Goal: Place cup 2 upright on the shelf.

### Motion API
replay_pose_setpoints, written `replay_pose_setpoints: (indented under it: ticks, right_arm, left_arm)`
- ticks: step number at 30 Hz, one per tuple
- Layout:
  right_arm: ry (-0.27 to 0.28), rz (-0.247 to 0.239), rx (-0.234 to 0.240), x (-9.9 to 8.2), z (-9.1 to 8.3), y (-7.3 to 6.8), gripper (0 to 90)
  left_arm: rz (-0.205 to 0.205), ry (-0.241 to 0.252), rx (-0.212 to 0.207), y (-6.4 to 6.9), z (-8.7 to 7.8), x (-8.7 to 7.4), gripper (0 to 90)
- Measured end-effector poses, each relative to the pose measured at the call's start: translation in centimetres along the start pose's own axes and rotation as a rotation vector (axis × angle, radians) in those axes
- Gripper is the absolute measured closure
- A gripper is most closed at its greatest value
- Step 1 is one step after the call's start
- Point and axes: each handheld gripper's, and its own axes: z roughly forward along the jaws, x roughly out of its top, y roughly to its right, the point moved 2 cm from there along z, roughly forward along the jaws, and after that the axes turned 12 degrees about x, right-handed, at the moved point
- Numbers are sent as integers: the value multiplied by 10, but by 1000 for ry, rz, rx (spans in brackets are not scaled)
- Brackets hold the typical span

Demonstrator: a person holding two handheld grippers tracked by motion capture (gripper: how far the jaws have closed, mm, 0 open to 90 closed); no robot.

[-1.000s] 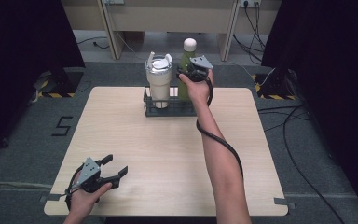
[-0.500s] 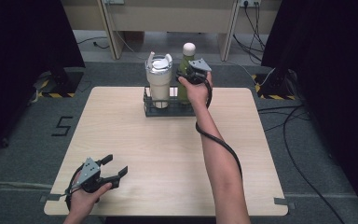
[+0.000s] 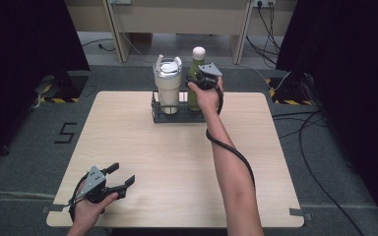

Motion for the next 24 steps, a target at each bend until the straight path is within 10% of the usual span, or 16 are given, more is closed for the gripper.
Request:
replay_pose_setpoints:
  ticks: [24]
  right_arm:
    - [5,-24,9,-3,1,-6,233]
  left_arm:
    - [4,1,-5,1,0,0,197]
